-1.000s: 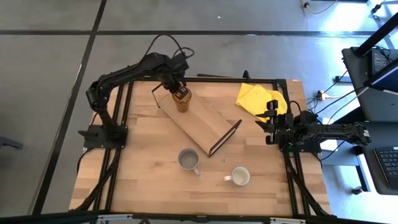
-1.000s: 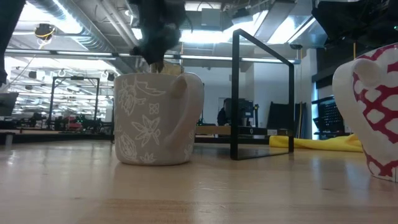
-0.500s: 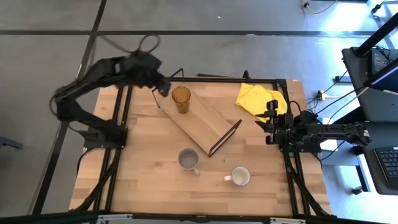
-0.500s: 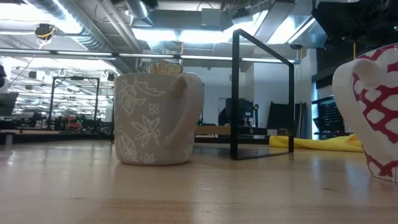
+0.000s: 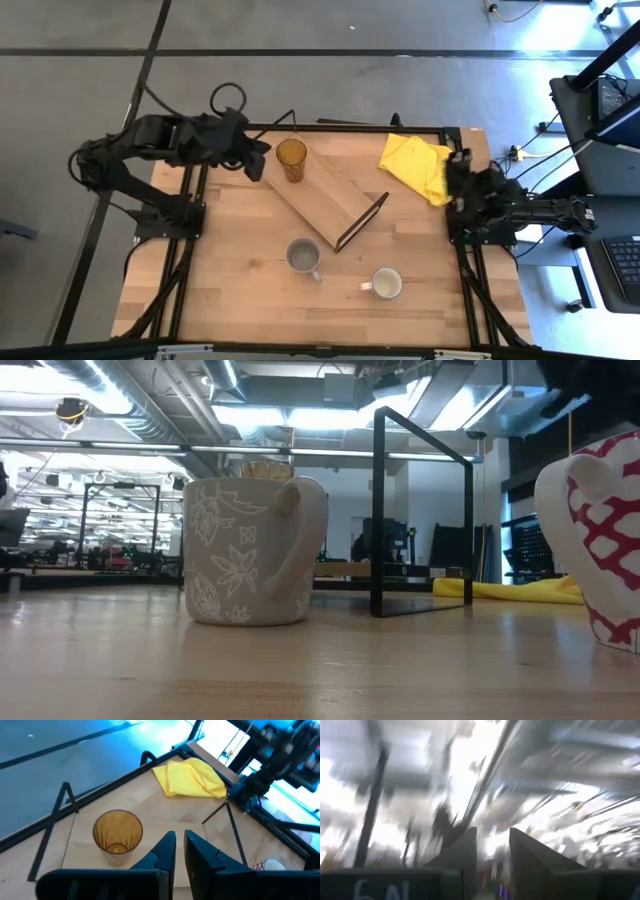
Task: Stack small to large cups/mugs on shelf
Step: Put the red patterned mug on the shelf
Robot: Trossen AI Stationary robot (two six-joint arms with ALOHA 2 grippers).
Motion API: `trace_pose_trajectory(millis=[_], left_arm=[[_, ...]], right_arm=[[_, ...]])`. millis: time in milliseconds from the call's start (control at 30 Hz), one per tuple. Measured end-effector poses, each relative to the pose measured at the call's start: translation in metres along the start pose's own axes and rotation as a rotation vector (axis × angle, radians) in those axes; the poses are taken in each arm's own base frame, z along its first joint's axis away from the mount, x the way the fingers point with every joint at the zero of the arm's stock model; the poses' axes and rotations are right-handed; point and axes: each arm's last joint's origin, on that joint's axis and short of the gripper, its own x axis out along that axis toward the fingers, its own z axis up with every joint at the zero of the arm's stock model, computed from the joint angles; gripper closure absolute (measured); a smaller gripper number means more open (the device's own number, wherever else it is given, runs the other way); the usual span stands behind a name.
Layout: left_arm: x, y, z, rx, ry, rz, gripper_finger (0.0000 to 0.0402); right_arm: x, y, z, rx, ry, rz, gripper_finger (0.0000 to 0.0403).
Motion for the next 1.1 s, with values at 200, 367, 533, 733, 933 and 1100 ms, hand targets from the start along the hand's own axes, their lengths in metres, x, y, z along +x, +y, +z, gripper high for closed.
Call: trace_pose_trajectory(millis=[200,367,533,733,933,1100], left_arm=[[0.012,-0.007,-0.002,0.017,0.026,0.016,0.0369],[0.012,-0.008,-0.004,0.128,0.063,-0.031,0.0369],[0.007,-0.011,-0.009,0.255,0.112,-0.093,0.0369],[-0.005,-0.023,-0.028,0.368,0.170,-0.145,0.0369],[-0.026,-0.031,-0.044,0.505,0.144,-0.171,0.0369],[-0.052,-0.018,-0.049,0.552,0.125,-0.204,0.0369]], right_arm=[[0.049,0.012,0.028,0.151,0.278,0.099,0.0286],[0.122,0.023,0.059,0.015,0.841,0.090,0.0286],[0.169,0.029,0.062,0.066,1.322,-0.031,0.0286],[0.225,0.040,0.051,0.306,1.360,-0.070,0.0286],[0.268,0.054,0.044,0.415,1.276,0.191,0.0286],[0.261,0.071,0.033,0.477,1.467,0.101,0.0286]])
